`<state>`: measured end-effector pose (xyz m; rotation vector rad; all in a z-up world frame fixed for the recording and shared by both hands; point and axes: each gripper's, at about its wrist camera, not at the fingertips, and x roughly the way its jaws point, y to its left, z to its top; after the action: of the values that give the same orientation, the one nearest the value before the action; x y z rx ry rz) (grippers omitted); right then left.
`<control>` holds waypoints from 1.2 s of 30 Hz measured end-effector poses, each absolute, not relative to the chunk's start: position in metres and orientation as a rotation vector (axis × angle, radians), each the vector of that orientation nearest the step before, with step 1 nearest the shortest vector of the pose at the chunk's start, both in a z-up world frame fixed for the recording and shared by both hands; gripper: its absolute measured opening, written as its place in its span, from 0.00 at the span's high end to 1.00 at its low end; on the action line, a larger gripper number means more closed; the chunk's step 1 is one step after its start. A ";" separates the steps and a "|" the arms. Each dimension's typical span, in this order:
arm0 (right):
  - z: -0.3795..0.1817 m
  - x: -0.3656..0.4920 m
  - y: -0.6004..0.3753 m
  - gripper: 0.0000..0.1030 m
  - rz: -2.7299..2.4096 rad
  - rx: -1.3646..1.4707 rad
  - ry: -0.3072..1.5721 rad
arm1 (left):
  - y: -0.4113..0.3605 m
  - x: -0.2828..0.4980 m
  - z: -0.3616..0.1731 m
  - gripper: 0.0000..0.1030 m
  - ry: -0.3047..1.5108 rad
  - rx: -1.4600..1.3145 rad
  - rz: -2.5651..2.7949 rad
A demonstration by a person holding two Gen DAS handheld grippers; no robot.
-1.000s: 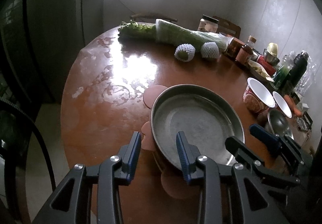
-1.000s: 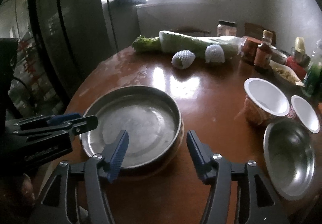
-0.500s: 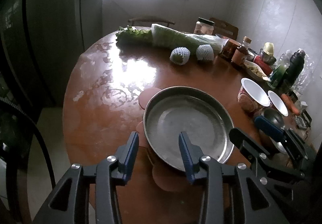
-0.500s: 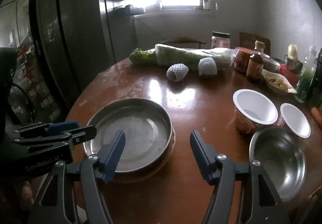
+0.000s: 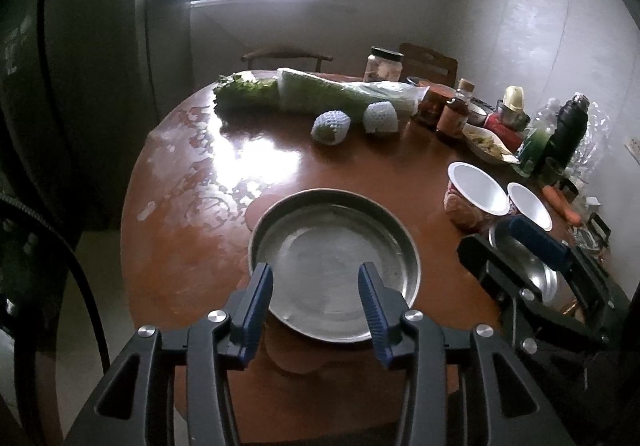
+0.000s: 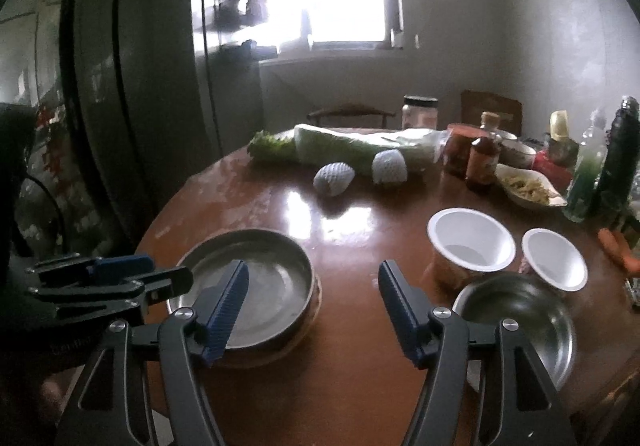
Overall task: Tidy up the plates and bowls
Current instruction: 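Move the left tool to the large steel bowl and grip its rim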
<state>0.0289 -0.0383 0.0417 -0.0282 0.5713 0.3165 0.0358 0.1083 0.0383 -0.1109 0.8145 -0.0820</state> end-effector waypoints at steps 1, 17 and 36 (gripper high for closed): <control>0.044 0.028 -0.040 0.33 0.313 -0.024 0.566 | 0.106 0.035 0.039 0.57 0.812 -0.107 -0.081; 0.059 0.017 -0.083 0.32 0.274 0.027 0.527 | 0.063 0.031 0.048 0.50 0.807 -0.063 -0.100; 0.072 -0.001 -0.146 0.32 0.188 0.061 0.461 | 0.009 0.033 0.061 0.47 0.784 -0.015 -0.148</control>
<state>-0.0013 -0.1457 0.0722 0.0612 0.4605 0.1879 0.0335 0.0087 0.0614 -0.0146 0.7842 -0.1485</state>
